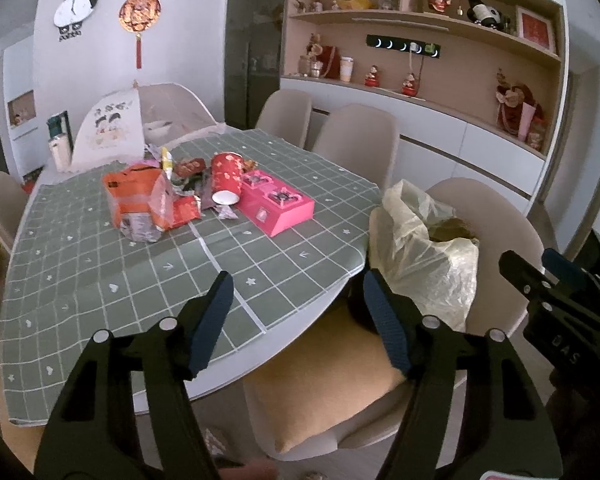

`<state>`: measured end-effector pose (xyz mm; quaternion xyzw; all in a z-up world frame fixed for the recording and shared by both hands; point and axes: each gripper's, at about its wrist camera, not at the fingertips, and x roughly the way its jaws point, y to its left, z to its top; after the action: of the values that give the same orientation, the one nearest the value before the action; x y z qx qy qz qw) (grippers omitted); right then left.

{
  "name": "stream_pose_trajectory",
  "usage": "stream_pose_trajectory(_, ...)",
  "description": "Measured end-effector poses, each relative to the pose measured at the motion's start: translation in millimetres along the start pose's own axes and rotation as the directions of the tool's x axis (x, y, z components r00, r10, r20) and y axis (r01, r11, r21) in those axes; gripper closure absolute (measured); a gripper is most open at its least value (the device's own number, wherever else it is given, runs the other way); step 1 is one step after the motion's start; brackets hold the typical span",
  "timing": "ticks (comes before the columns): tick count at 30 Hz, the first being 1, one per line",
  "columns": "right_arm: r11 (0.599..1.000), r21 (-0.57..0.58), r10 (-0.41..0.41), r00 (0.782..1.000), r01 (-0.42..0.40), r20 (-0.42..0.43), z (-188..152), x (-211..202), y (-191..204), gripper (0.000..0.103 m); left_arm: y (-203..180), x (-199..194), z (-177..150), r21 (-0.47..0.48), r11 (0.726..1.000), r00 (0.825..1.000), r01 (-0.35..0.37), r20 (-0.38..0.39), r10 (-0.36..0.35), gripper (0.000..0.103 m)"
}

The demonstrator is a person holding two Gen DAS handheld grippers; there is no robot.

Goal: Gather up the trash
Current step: 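Grasp the orange bag with the left tool while the right tool grasps the red paper cup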

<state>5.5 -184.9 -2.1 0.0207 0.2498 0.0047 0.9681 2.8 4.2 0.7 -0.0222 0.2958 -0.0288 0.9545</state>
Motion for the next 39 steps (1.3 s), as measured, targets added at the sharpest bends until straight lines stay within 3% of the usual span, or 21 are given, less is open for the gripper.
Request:
stream_pose_trajectory(5, 1.000, 0.020, 0.020, 1.000, -0.019, -0.012, 4, 11, 2, 0.034, 18, 6, 1, -0.038, 0.999, 1.000, -0.022, -0.008, 0.022, 0.039)
stream_pose_trajectory(10, 0.998, 0.002, 0.062, 0.998, -0.062, -0.028, 8, 29, 21, 0.034, 61, 23, 6, -0.109, 0.992, 0.997, -0.070, -0.045, 0.066, 0.039)
stream_pose_trajectory(16, 0.990, -0.069, 0.121, 0.991, -0.125, -0.059, 15, 60, 62, 0.034, 156, 57, 30, -0.222, 0.965, 0.990, -0.139, -0.048, 0.132, 0.039)
stream_pose_trajectory(27, 0.976, -0.144, 0.137, 0.977, -0.161, -0.165, 30, 134, 141, 0.034, 308, 177, 73, -0.224, 0.969, 0.984, -0.107, -0.164, 0.070, 0.040)
stream_pose_trajectory(31, 0.978, -0.141, 0.120, 0.971, -0.151, -0.205, 40, 166, 169, 0.034, 335, 223, 73, -0.223, 0.969, 0.970, -0.110, -0.239, 0.055, 0.053)
stream_pose_trajectory(34, 0.981, -0.143, 0.098, 0.970, -0.132, -0.221, 48, 185, 186, 0.034, 351, 247, 73, -0.244, 0.968, 0.968, -0.064, -0.251, 0.000, 0.066)
stream_pose_trajectory(39, 0.984, -0.138, 0.078, 0.968, -0.113, -0.237, 69, 215, 215, 0.034, 362, 246, 80, -0.265, 0.964, 0.961, -0.013, -0.270, -0.061, 0.086)
